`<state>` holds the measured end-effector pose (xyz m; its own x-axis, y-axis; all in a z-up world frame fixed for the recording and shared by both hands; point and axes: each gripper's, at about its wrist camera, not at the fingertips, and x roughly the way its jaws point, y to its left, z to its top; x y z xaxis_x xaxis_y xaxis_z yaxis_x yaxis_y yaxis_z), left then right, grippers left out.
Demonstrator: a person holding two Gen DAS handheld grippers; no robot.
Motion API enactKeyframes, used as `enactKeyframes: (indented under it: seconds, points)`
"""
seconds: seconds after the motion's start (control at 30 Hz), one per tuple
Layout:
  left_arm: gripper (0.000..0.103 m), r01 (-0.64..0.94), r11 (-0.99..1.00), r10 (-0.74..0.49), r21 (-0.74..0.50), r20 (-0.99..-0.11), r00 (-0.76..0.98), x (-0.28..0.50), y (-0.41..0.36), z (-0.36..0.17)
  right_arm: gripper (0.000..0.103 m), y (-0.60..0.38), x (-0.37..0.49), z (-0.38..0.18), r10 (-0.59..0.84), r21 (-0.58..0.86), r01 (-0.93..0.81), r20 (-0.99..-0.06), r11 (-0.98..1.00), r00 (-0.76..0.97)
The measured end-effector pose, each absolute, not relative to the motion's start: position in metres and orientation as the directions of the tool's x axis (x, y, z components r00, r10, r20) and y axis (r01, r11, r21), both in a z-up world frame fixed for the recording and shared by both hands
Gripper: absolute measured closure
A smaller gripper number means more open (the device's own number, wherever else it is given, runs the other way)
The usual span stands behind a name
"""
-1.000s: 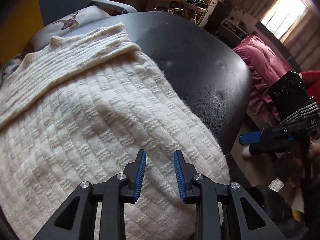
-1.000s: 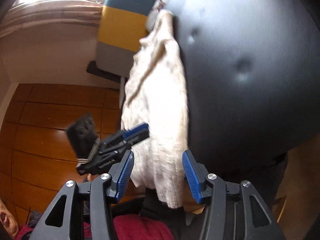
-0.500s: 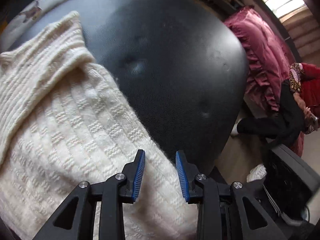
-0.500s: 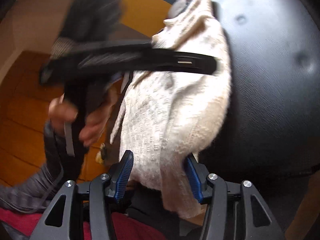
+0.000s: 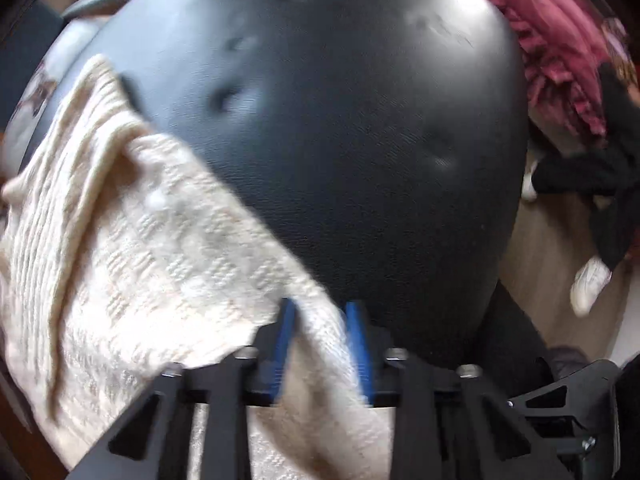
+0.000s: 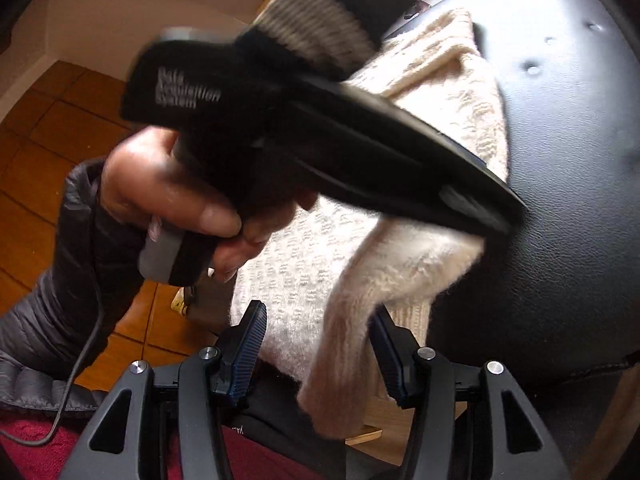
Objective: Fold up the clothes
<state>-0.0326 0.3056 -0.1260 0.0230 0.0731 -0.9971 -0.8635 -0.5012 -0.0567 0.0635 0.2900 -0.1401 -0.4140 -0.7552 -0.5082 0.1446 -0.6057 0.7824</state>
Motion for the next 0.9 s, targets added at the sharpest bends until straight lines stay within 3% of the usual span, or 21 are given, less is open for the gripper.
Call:
enactKeyframes:
  seconds: [0.13, 0.27, 0.37, 0.5, 0.6, 0.73, 0.77, 0.9]
  points:
    - [0.097, -0.675, -0.659, 0.294, -0.332, -0.940, 0.175, -0.077, 0.266, -0.123, 0.049, 0.303, 0.074, -0.142, -0.765, 0.808, 0.131, -0.474, -0.575, -0.436]
    - [0.097, -0.524, -0.578, 0.603, -0.626, -0.760, 0.243, -0.096, 0.234, -0.102, 0.049, 0.324, 0.073, -0.144, -0.775, 0.864, 0.074, -0.404, -0.498, -0.486]
    - [0.097, -0.525, -0.549, 0.644, -0.650, -0.730, 0.230, -0.099, 0.228, -0.091, 0.049, 0.354, 0.084, -0.155, -0.755, 0.903, 0.004, -0.356, -0.429, -0.550]
    - [0.097, -0.540, -0.534, 0.644, -0.651, -0.727, 0.238, -0.093, 0.250, -0.092, 0.048, 0.386, 0.095, -0.165, -0.653, 0.879, -0.117, -0.426, -0.462, -0.626]
    - [0.097, -0.573, -0.526, 0.610, -0.629, -0.748, 0.261, -0.078, 0.276, -0.109, 0.047, 0.399, 0.101, -0.157, -0.648, 0.874, -0.111, -0.431, -0.473, -0.628]
    - [0.097, -0.595, -0.573, 0.513, -0.564, -0.813, 0.276, -0.067, 0.293, -0.150, 0.044, 0.397, 0.077, -0.164, -0.648, 0.846, -0.139, -0.490, -0.515, -0.583]
    - [0.097, -0.566, -0.568, 0.545, -0.597, -0.789, 0.284, -0.070, 0.291, -0.151, 0.044, 0.392, 0.073, -0.164, -0.608, 0.793, -0.170, -0.568, -0.585, -0.554]
    - [0.095, -0.511, -0.558, 0.625, -0.654, -0.736, 0.259, -0.076, 0.267, -0.130, 0.045, 0.378, 0.075, -0.144, -0.513, 0.713, -0.163, -0.625, -0.682, -0.588]
